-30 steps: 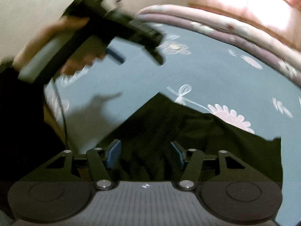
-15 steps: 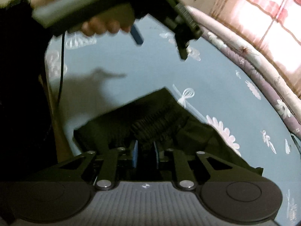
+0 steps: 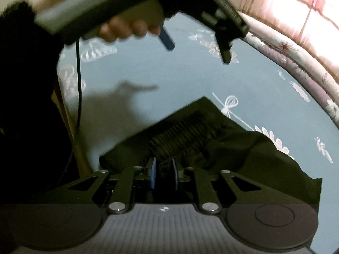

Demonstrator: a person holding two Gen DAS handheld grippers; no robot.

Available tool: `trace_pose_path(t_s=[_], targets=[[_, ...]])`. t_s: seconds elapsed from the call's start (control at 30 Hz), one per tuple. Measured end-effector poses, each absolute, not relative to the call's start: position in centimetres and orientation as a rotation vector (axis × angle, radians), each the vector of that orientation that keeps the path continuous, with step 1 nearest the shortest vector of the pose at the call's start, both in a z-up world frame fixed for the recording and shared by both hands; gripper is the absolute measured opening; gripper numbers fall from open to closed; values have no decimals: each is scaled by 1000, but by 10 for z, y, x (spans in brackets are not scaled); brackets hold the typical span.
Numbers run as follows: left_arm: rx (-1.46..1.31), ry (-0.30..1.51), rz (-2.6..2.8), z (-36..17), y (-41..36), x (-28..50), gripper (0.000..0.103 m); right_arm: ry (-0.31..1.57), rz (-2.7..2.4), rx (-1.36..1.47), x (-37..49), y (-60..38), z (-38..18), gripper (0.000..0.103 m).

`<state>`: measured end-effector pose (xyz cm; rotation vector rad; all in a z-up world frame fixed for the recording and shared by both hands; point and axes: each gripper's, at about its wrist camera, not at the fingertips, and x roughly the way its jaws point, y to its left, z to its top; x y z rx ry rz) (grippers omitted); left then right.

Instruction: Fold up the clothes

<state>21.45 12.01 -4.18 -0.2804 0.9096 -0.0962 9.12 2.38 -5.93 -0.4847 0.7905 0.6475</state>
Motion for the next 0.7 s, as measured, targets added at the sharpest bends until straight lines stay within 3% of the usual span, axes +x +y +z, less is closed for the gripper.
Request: trace_pose_path(t_s=[0.2,0.33,0.5,0.7], targets=[[-281,910,-99,-42,119,215,102,811,661,-463,86,21,-48,32],[-281,914,-97,-43,119,215,102,729,647,-521,75,23,-32,52],[-287,905,-106,-41,120,213,102,718,592,-782,59,39,-58,52],[-299,900,-103,-40,123,212,102,703,548,-891,54,56,-79,66]])
